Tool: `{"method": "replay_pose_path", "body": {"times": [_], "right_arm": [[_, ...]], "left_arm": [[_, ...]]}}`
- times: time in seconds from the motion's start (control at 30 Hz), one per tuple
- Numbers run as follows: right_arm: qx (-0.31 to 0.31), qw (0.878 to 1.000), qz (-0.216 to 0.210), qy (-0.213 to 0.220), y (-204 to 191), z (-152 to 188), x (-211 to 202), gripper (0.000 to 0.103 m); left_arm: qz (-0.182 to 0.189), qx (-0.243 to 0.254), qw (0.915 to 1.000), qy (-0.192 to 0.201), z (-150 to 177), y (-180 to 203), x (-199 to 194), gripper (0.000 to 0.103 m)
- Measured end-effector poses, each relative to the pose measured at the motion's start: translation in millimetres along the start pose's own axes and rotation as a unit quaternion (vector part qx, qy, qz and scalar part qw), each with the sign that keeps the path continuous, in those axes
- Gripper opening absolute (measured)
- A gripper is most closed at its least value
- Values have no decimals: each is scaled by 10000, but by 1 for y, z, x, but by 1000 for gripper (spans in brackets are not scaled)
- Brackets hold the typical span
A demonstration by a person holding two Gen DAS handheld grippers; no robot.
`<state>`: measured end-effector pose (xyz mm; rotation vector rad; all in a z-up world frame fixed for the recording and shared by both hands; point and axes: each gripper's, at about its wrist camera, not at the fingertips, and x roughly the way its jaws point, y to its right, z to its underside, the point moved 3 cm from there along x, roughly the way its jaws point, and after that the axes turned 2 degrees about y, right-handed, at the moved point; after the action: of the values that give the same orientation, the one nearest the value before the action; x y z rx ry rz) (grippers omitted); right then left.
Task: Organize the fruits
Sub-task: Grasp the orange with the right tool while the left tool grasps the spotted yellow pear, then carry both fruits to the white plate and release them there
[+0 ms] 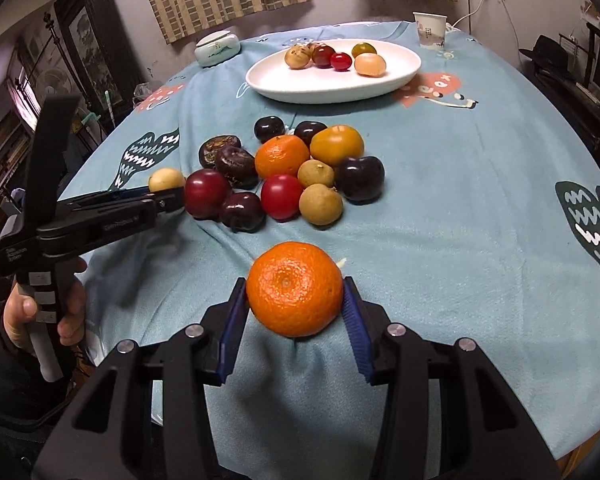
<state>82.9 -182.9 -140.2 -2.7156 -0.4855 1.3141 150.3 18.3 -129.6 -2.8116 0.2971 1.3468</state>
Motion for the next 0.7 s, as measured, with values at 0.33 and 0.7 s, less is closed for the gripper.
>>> {"method": "replay_pose_path", "body": {"times": [0.33,0.7], "right_arm": [[-7,9997,-16,253,0,-10,-14,47],[3,9984,146,538,23,-50,-26,47]], "left_arm": [[313,-20,9989,358,-10,7,-52,38],[322,357,9982,370,-70,24,-53,38]]}}
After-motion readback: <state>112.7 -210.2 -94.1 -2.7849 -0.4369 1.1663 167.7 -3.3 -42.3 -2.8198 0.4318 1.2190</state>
